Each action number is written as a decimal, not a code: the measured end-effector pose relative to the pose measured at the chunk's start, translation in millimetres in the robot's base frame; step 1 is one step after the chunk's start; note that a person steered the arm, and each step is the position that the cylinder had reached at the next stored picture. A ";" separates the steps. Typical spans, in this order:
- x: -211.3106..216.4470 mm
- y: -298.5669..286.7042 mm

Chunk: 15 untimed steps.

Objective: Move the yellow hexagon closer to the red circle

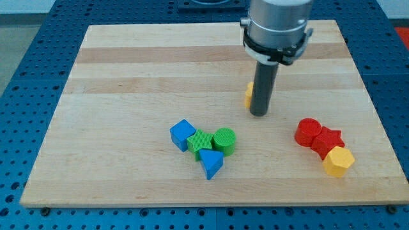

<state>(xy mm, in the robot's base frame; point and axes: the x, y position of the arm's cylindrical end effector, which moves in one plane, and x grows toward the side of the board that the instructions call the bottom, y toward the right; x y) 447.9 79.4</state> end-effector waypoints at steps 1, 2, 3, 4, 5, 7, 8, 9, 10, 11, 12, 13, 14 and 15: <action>-13.8 -0.4; -12.1 35.8; -7.7 88.3; 9.3 134.3; 34.8 168.7; 82.1 194.0; 113.7 190.9; 133.7 182.6; 138.0 169.6; 138.1 155.7; 138.1 148.4; 138.1 139.7; 138.1 127.2; 138.1 114.9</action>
<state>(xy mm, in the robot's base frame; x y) 586.0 194.3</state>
